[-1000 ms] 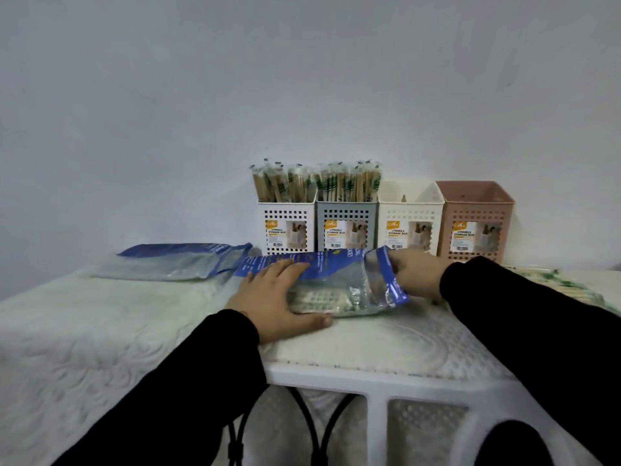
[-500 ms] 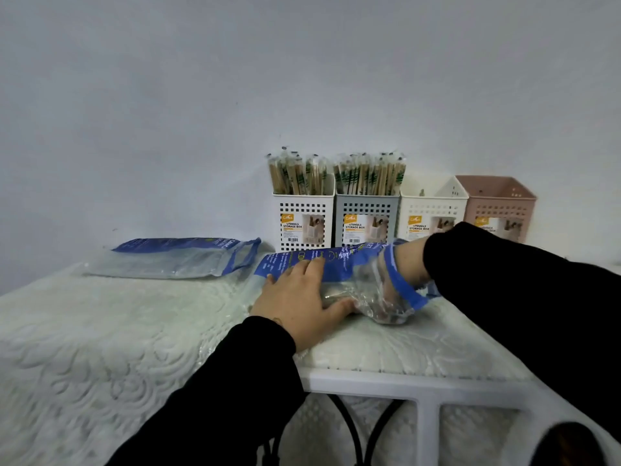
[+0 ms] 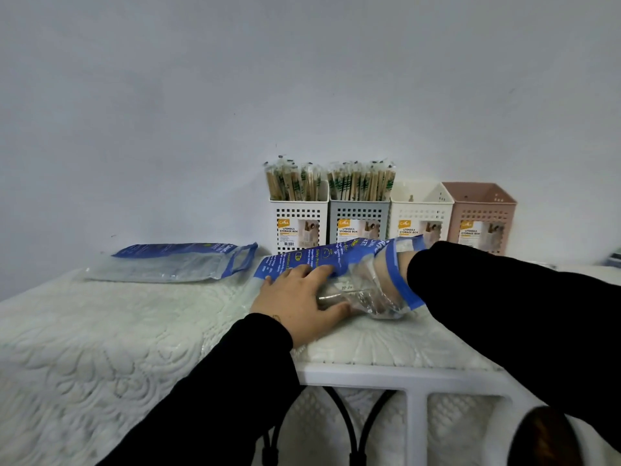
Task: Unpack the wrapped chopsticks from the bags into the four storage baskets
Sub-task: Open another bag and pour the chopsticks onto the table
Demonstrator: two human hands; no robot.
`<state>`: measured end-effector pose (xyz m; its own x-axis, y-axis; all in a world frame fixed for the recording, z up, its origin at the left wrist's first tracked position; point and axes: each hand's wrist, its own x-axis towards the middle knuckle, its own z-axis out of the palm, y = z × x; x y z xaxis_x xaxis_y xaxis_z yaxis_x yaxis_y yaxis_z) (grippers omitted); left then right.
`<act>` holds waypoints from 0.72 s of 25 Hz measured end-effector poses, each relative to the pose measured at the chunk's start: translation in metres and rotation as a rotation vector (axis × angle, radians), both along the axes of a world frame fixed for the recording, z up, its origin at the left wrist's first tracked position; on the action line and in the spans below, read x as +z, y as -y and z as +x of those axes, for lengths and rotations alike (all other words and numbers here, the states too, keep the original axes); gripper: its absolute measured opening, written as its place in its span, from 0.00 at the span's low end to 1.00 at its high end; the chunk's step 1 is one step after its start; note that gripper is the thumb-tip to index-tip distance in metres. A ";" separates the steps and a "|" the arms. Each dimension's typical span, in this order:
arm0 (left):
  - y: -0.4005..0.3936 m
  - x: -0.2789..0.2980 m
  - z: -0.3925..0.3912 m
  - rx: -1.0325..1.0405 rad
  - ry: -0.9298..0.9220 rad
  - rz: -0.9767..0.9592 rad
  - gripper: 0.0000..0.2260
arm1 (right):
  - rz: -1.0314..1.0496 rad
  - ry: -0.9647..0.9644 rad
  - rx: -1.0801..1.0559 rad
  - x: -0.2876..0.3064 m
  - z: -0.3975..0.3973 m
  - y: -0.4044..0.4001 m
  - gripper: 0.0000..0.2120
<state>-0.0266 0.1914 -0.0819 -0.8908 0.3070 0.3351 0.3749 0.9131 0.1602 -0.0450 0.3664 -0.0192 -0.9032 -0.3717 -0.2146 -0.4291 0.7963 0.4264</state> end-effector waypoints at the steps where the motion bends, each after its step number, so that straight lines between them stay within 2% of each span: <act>1: 0.001 0.000 0.000 -0.005 0.006 -0.005 0.35 | 0.037 -0.011 0.020 0.001 0.004 -0.006 0.16; 4: 0.001 0.001 0.001 -0.001 0.028 -0.025 0.36 | 0.087 -0.169 -0.029 0.008 0.009 -0.039 0.16; 6: 0.000 0.003 0.004 -0.006 0.016 -0.056 0.30 | 0.012 -0.336 -0.116 0.011 0.018 -0.061 0.16; 8: -0.005 0.007 0.007 -0.026 -0.040 -0.121 0.22 | -0.042 -0.423 -0.093 0.009 0.025 -0.084 0.18; 10: -0.013 0.010 0.009 -0.019 -0.062 -0.173 0.18 | -0.072 -0.454 -0.094 0.008 0.031 -0.106 0.19; 14: -0.034 0.015 0.013 0.101 -0.017 -0.215 0.19 | -0.144 -0.483 -0.139 0.003 0.038 -0.157 0.20; 18: -0.062 0.026 0.019 0.273 -0.063 -0.254 0.20 | -0.223 -0.445 -0.219 -0.003 0.036 -0.208 0.21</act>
<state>-0.0072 0.2531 -0.0557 -0.9314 0.1416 0.3353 0.1141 0.9884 -0.1003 -0.0091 0.5744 -0.0225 -0.9504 -0.1576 0.2682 -0.0597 0.9386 0.3398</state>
